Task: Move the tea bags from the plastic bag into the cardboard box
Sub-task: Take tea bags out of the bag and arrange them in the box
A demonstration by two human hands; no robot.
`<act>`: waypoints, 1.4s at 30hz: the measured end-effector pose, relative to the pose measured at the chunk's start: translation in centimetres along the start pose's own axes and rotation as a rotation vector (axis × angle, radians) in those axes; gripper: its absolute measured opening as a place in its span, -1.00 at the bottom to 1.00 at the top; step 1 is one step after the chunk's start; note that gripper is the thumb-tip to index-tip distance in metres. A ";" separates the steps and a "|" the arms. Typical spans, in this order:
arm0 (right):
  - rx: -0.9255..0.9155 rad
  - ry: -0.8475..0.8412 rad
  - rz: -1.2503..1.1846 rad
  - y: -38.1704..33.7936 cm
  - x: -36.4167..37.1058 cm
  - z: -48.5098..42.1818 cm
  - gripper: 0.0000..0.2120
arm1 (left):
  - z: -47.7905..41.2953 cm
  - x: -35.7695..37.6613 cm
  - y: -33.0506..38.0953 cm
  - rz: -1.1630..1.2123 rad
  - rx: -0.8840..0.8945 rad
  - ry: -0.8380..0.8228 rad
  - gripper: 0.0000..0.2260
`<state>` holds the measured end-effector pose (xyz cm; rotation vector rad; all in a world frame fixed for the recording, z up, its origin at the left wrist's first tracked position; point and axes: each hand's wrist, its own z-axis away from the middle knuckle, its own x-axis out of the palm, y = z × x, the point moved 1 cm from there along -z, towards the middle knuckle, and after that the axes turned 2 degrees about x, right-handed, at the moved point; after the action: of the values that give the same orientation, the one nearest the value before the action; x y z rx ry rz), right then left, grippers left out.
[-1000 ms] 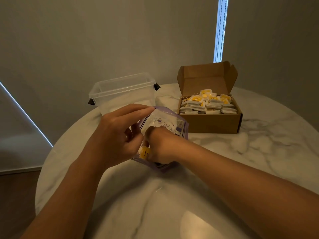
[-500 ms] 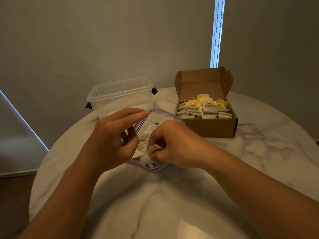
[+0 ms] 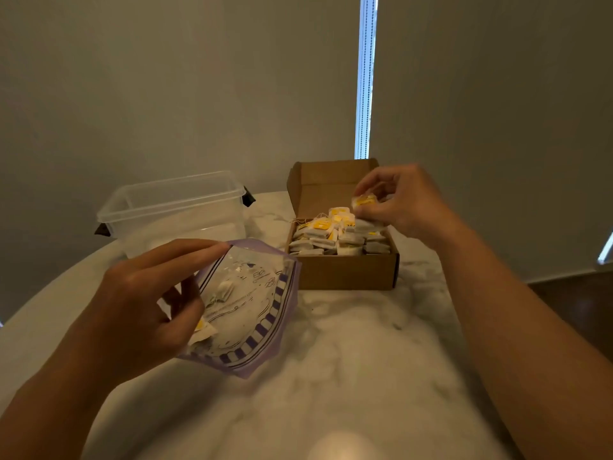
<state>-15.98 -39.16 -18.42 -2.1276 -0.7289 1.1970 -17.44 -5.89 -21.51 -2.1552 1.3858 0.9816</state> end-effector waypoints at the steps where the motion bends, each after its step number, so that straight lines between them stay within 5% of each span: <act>1: 0.017 0.028 0.063 0.9 -0.1 -0.7 -0.76 | 0.0 0.0 0.1 0.006 -0.002 -0.001 -0.59; 13: 0.019 -0.060 0.357 4.7 2.6 -5.0 -0.83 | 0.1 0.3 -0.1 -0.005 -0.028 -0.023 -0.63; 21: -0.034 0.029 0.384 5.1 0.2 -4.9 -0.79 | 0.1 0.4 -0.3 0.013 -0.030 -0.014 -0.60; 33: -0.017 -0.242 0.544 4.7 2.4 -4.8 -0.77 | 0.1 0.3 -0.1 0.023 -0.031 0.017 -0.61; 42: -0.164 0.025 0.449 0.2 0.5 -1.4 -0.81 | 0.0 -0.4 -0.1 -0.013 -0.051 0.026 -0.58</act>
<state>-14.44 -39.23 -18.23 -2.5267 -0.3532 1.3700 -17.45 -5.59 -21.21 -2.2193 1.3707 0.9972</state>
